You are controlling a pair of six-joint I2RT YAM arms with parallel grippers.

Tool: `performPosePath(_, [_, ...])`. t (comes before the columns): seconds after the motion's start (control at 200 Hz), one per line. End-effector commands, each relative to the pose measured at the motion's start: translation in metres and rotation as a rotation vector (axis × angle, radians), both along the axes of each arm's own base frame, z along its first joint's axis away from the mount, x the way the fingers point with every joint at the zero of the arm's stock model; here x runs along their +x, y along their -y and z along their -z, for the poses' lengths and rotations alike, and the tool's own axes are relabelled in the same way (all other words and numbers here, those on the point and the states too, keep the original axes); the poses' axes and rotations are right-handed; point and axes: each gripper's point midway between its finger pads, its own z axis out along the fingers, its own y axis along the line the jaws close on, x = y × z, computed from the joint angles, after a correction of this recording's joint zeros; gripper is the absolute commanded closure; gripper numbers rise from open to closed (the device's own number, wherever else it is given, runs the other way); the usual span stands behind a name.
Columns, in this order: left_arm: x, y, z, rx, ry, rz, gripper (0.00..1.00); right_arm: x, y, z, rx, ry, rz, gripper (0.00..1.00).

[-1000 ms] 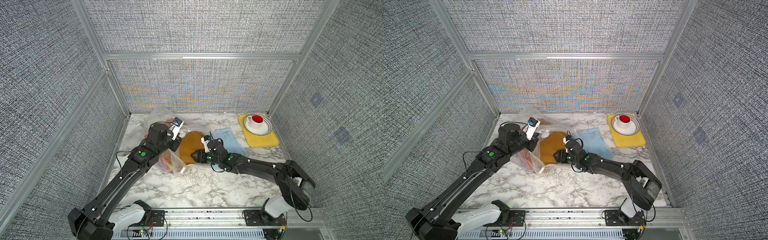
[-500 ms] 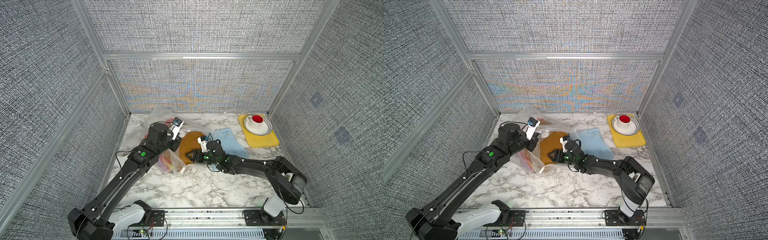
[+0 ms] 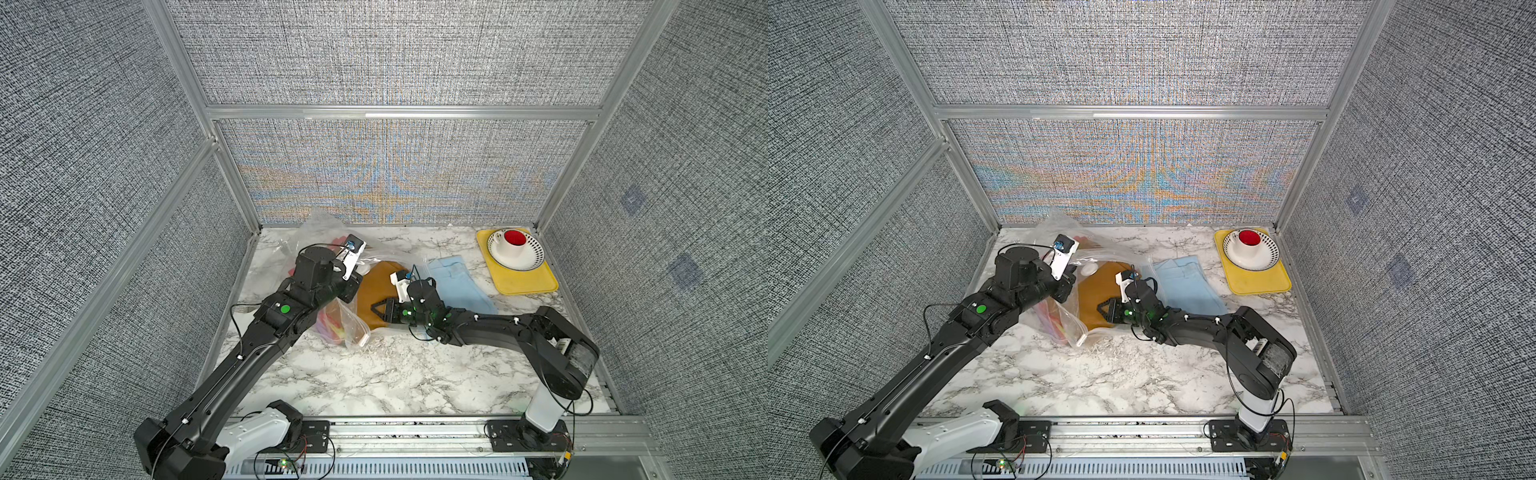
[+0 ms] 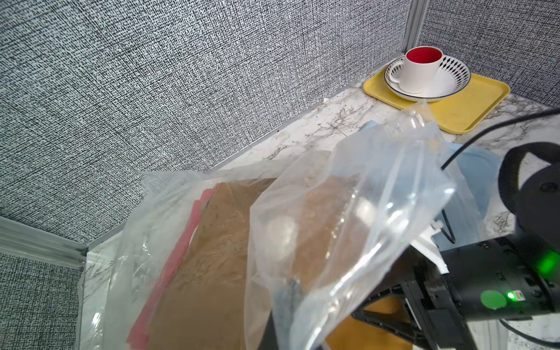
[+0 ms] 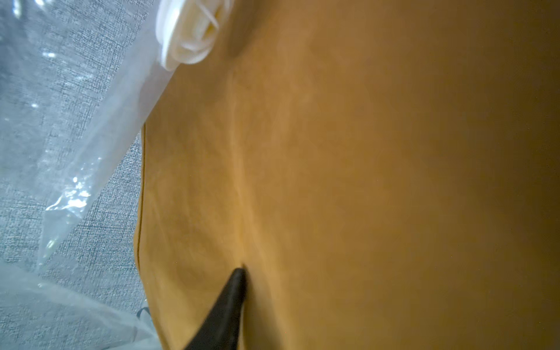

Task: Take the trousers out of the vacuum bag
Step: Take out the trousers from the vacuum bag.

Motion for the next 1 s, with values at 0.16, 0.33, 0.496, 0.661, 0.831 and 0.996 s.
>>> performPosePath(0.16, [0.007,0.0,-0.007,-0.013,0.033,-0.022,1.0,0.0,-0.003,-0.033,0.068,0.089,-0.008,1.0])
performPosePath(0.33, [0.01,-0.001,-0.007,-0.014,0.039,-0.035,1.0,0.0,-0.002,-0.044,0.049,0.121,-0.019,1.0])
performPosePath(0.496, [0.015,-0.001,-0.003,-0.011,0.035,-0.051,1.0,-0.005,-0.001,-0.055,-0.027,0.191,-0.046,1.0])
performPosePath(0.661, [0.023,0.0,0.001,-0.009,0.031,-0.078,1.0,-0.015,-0.005,-0.065,-0.132,0.302,-0.108,1.0])
performPosePath(0.831, [0.028,-0.004,0.008,0.007,0.023,-0.11,1.0,-0.025,0.001,-0.089,-0.157,0.385,-0.148,1.0])
performPosePath(0.996, [0.032,-0.007,0.016,0.02,0.019,-0.132,1.0,-0.035,0.012,-0.122,-0.174,0.485,-0.186,1.0])
